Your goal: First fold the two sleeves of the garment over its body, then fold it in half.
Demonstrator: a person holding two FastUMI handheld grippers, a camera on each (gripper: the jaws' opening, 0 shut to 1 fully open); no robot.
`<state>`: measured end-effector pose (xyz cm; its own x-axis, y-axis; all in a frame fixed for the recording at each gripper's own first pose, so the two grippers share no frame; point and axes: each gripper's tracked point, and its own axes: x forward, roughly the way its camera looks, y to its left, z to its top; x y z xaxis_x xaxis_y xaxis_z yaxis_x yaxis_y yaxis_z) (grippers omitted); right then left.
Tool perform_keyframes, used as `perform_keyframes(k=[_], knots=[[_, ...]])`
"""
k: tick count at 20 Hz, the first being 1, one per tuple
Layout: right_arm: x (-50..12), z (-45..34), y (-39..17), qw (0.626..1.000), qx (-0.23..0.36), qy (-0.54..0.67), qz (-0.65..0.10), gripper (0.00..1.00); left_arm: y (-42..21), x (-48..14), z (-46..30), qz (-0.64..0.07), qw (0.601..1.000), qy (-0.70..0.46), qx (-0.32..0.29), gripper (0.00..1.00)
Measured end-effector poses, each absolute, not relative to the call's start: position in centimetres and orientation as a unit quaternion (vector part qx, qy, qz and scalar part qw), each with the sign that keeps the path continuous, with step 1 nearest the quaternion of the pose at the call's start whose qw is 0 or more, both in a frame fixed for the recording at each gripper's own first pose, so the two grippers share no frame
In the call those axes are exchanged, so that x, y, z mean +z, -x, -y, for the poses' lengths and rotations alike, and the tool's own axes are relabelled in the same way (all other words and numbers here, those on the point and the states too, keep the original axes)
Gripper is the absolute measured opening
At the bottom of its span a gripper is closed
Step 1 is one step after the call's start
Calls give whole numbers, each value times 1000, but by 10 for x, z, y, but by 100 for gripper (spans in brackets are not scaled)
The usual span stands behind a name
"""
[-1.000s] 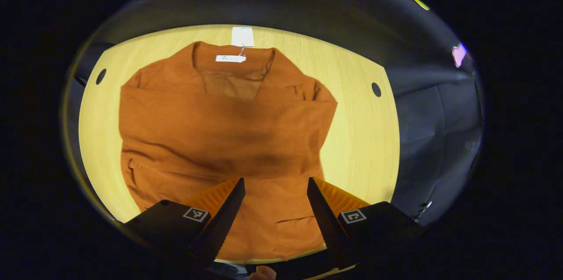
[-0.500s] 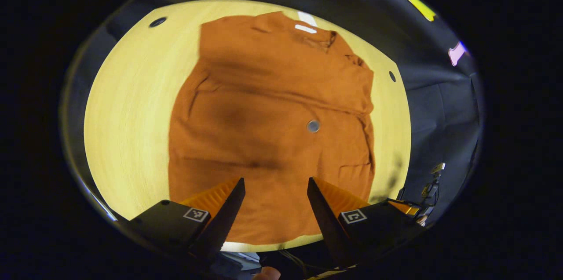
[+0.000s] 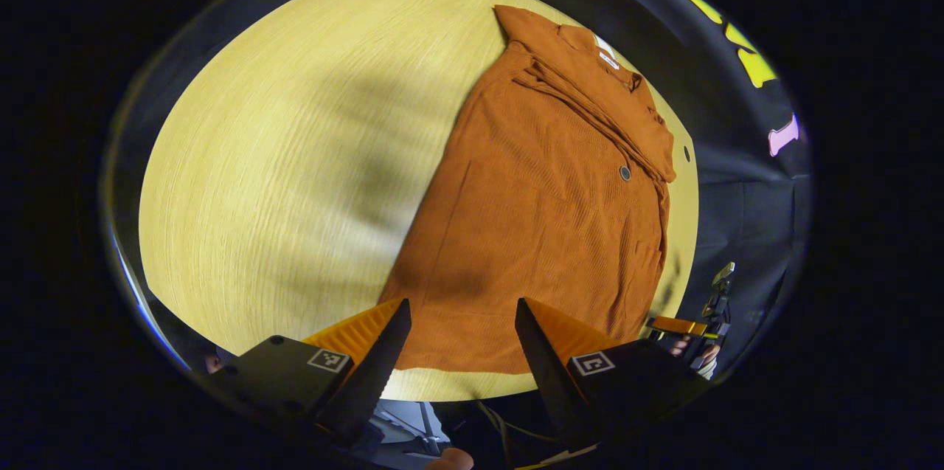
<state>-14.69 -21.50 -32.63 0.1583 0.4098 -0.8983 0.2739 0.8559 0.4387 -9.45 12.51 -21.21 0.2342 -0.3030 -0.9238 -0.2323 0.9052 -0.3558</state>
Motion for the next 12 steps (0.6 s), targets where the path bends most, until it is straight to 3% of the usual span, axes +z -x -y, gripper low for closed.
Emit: perform_keyframes(k=[3,12], knots=[[-324,195,151,700,81,-249,-664,96,106,-221,-136,-636,742,210,-30,93],[-324,174,145,684,95,-270,-671,96,134,-223,-170,-640,723,253,-53,90]])
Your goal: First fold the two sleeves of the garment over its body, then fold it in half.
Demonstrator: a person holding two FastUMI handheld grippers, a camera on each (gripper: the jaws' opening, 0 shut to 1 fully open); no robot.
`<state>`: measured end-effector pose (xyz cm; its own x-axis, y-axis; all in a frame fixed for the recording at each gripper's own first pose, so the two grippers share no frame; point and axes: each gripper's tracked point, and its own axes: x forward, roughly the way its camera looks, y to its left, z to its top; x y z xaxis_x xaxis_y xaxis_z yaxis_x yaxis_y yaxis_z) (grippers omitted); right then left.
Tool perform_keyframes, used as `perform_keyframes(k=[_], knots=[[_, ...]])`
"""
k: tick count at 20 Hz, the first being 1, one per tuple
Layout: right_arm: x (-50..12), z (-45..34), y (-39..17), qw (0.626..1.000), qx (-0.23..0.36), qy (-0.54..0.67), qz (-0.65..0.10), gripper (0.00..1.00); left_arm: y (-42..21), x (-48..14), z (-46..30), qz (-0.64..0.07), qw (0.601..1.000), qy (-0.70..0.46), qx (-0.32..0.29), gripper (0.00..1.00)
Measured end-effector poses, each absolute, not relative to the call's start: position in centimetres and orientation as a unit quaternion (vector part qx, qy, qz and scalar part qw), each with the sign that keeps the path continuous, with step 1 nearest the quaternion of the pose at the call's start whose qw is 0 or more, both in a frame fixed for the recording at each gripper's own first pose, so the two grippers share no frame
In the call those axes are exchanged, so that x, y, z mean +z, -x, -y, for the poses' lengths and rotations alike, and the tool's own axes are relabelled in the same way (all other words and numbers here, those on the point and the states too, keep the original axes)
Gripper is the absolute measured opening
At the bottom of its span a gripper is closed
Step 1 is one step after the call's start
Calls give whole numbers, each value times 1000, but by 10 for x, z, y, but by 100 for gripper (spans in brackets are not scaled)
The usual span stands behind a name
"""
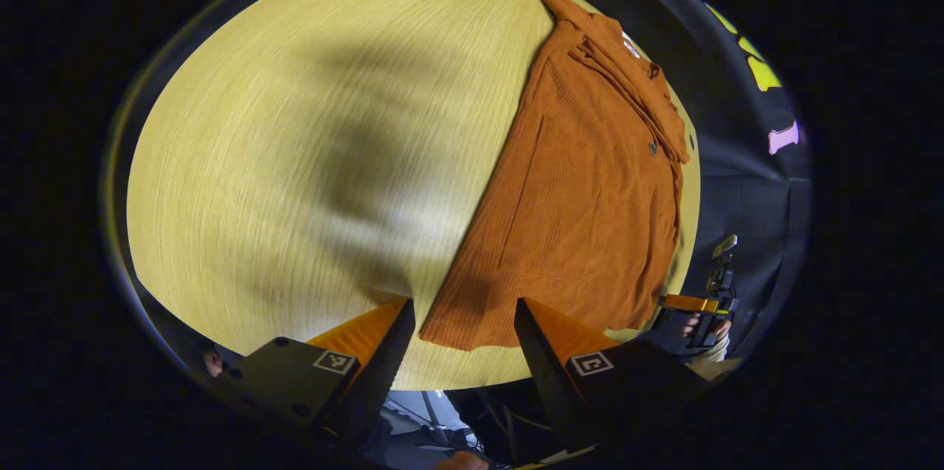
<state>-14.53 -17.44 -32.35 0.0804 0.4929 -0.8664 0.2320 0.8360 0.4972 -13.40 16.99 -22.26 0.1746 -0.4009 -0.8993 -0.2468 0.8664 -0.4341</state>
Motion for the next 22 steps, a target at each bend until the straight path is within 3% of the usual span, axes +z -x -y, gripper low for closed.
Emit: perform_keyframes(k=[2,7,8,9,11,12,14,15,17,18,22], knots=[[-323,169,144,682,101,-272,-672,96,138,-223,-163,-646,720,246,-67,91],[-326,156,147,680,117,-254,-678,94,139,-233,-134,-662,714,207,-94,81],[-329,156,149,680,117,-247,-680,90,142,-238,-134,-671,712,188,-88,64],[-332,158,149,682,110,-240,-682,82,141,-237,-132,-673,712,179,-84,48],[-335,157,148,679,101,-254,-681,61,140,-236,-129,-674,714,170,-78,37],[-335,152,148,672,103,-274,-680,45,140,-235,-127,-674,716,164,-79,35],[-334,144,153,659,111,-297,-683,45,142,-232,-127,-671,720,161,-78,29],[-342,147,156,666,110,-275,-685,45,142,-230,-127,-670,720,165,-74,21],[-341,149,157,687,131,-227,-678,14,141,-226,-129,-672,717,178,-54,13],[-340,149,157,694,140,-204,-676,10,141,-223,-129,-672,718,176,-49,12],[-345,146,153,690,157,-154,-689,7,139,-208,-132,-673,727,121,-59,9]])
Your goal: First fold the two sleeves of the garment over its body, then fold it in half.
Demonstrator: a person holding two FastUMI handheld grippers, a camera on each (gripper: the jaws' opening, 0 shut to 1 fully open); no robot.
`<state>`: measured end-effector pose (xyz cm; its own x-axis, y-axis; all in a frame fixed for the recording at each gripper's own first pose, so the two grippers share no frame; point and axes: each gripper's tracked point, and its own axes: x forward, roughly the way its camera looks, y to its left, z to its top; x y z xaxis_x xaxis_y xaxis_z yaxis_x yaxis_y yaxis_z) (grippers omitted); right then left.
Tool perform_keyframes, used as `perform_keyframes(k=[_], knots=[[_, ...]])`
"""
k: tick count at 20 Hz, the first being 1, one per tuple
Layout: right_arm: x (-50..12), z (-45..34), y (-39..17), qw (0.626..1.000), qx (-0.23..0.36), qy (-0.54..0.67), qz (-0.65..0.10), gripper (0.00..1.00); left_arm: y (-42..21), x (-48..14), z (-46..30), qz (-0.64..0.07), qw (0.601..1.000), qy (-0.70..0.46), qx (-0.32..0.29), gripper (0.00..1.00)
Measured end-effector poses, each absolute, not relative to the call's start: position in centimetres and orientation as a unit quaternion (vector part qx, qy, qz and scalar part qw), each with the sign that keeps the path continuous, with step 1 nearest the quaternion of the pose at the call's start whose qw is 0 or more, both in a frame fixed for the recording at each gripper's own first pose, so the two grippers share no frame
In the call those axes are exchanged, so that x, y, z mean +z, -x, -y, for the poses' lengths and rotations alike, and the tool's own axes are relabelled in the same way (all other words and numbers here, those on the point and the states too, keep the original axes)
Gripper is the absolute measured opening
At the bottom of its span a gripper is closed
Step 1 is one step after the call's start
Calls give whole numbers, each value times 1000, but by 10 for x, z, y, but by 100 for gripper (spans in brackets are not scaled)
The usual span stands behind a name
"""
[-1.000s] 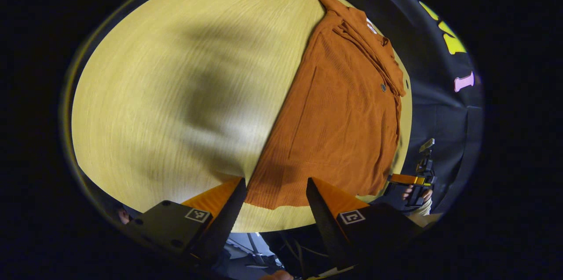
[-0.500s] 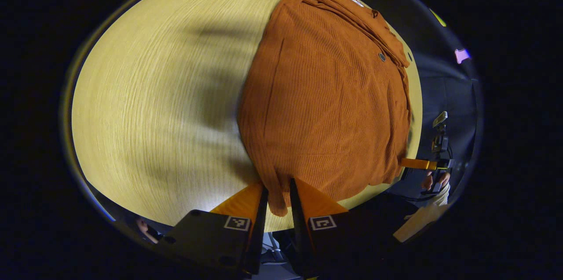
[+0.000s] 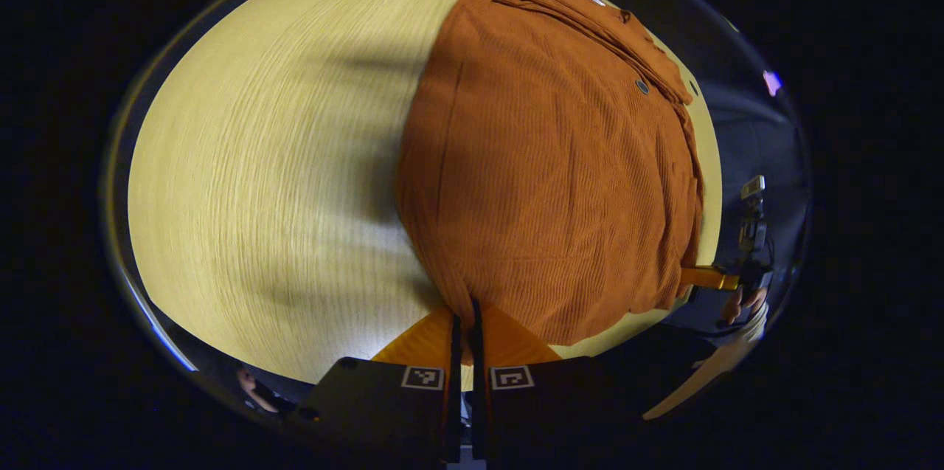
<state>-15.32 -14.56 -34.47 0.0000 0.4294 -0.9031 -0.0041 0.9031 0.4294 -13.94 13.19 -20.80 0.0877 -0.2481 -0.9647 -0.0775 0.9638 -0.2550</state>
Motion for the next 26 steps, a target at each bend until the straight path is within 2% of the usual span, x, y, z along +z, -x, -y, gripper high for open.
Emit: perform_keyframes(k=[3,4,7,9,14,15,16,19,26], knots=[[-337,146,152,675,141,-178,-701,6,138,-193,-135,-676,725,119,-51,8],[-339,148,154,680,137,-179,-698,3,137,-185,-137,-671,730,123,-50,7],[-316,143,148,695,151,-198,-675,4,128,-149,-133,-643,747,164,-51,5],[-295,146,138,703,141,-215,-663,4,114,-119,-146,-617,770,160,-18,5],[-222,133,87,739,167,-239,-607,4,76,-26,-130,-574,796,186,-45,4],[-207,129,74,745,173,-244,-597,4,96,-47,-81,-560,806,181,-54,4],[-193,127,60,752,179,-249,-583,4,55,-17,-126,-538,823,171,-62,4],[-161,125,14,776,188,-254,-546,4,20,41,-112,-496,852,140,-96,4],[-123,134,-101,810,165,-239,-510,4,-99,63,-105,-463,875,109,-92,4]])
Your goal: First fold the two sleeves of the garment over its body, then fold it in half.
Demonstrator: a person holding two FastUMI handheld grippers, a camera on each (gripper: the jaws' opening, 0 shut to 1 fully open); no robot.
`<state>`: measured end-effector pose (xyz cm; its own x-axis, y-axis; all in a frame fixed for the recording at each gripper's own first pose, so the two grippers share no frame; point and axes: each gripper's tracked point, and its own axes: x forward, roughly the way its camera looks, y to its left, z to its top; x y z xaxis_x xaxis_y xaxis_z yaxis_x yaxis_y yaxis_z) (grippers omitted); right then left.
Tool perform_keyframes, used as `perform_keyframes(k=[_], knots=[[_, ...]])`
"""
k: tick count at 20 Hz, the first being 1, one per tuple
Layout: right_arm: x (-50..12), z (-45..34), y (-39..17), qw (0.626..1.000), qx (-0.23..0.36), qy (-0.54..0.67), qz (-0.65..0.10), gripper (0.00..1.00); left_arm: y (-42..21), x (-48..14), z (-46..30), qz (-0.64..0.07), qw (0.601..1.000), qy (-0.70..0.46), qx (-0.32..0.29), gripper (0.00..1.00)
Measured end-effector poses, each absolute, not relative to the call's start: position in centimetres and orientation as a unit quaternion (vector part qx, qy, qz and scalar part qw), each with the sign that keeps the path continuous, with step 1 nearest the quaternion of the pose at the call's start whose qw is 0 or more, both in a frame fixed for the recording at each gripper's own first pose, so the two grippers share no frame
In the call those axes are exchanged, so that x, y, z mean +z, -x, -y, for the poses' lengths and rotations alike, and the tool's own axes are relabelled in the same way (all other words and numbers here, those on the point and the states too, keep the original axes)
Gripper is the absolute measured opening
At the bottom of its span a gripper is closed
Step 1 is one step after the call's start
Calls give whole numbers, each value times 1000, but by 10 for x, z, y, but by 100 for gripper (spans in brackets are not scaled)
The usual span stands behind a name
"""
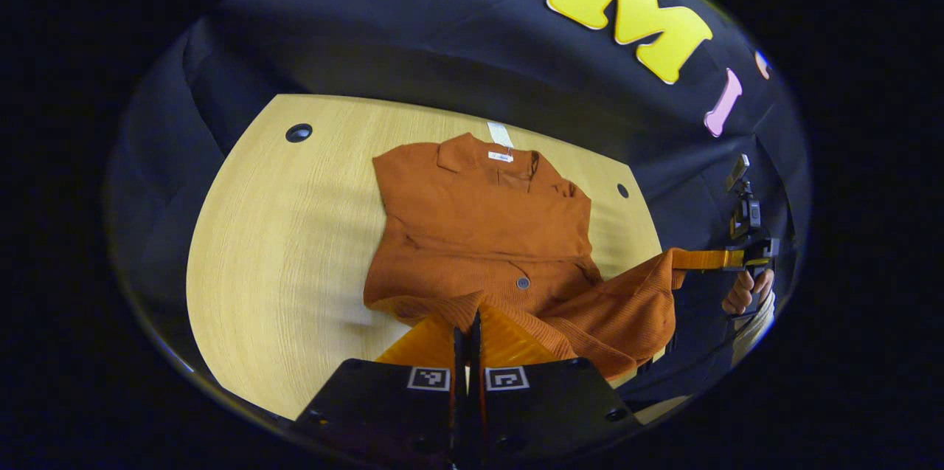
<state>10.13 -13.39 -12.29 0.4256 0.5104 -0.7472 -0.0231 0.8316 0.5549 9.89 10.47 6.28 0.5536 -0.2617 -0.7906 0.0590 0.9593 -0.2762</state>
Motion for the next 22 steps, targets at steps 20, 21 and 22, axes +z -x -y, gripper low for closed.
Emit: perform_keyframes(k=[20,21,22], knots=[[-224,169,-328,751,19,-441,-491,4,-327,-52,-156,-498,858,97,-82,4],[-218,177,-330,740,15,-460,-490,4,-327,-56,-155,-500,856,99,-87,5],[-213,183,-331,732,14,-476,-488,6,-328,-58,-155,-498,857,97,-90,5]])
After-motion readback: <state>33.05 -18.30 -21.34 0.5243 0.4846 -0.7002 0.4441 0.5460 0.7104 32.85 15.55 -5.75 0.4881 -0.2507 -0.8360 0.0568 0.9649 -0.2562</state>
